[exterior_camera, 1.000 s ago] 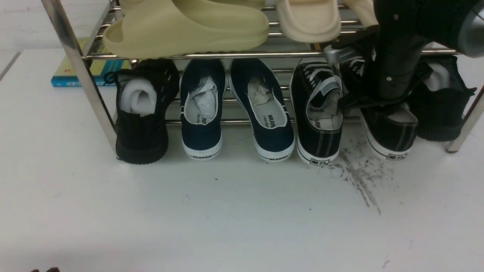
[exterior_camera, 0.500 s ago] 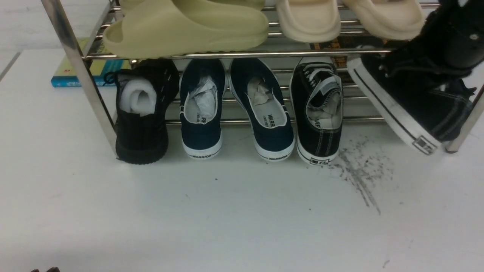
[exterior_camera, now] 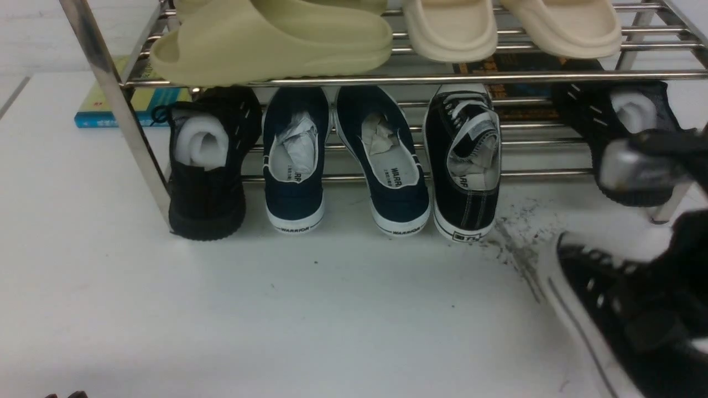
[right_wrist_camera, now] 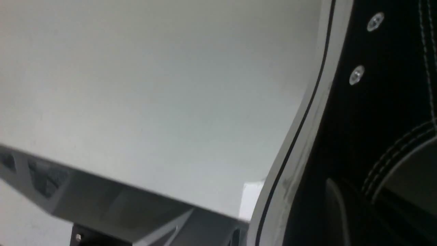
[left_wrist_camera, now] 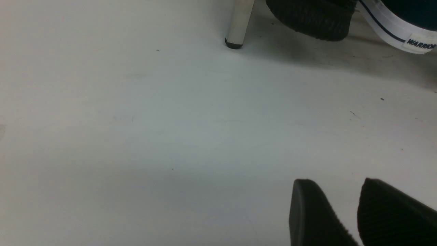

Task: Take the shoes off the shelf with your hand on the white table.

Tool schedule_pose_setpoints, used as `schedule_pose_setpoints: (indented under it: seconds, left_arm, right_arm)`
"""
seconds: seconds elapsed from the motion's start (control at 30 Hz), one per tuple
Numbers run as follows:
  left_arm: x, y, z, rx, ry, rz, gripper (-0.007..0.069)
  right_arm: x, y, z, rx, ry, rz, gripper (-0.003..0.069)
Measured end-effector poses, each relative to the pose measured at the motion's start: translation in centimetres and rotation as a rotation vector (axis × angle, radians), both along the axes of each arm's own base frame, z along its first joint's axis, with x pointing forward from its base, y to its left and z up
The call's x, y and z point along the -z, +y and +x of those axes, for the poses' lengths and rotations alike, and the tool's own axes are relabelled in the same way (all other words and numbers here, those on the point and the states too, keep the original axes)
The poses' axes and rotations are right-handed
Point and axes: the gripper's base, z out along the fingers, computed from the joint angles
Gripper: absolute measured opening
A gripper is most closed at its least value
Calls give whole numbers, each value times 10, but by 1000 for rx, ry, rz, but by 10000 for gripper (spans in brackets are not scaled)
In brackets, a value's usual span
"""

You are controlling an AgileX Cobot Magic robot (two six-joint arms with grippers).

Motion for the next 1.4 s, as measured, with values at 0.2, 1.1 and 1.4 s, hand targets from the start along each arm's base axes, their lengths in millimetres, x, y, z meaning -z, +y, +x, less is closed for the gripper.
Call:
schedule_pose_setpoints:
  seconds: [0.2,1.1,1.4]
  left_arm:
    - [0,0,0,0,0,0,242]
    - [0,0,0,0,0,0,242]
    - [0,0,0,0,0,0,242]
  right_arm:
    - [23,43,-11,-81,51,-34,9]
    - [108,110,45,-39,62,-132,48]
    - [101,106,47,-59,99,-198,370]
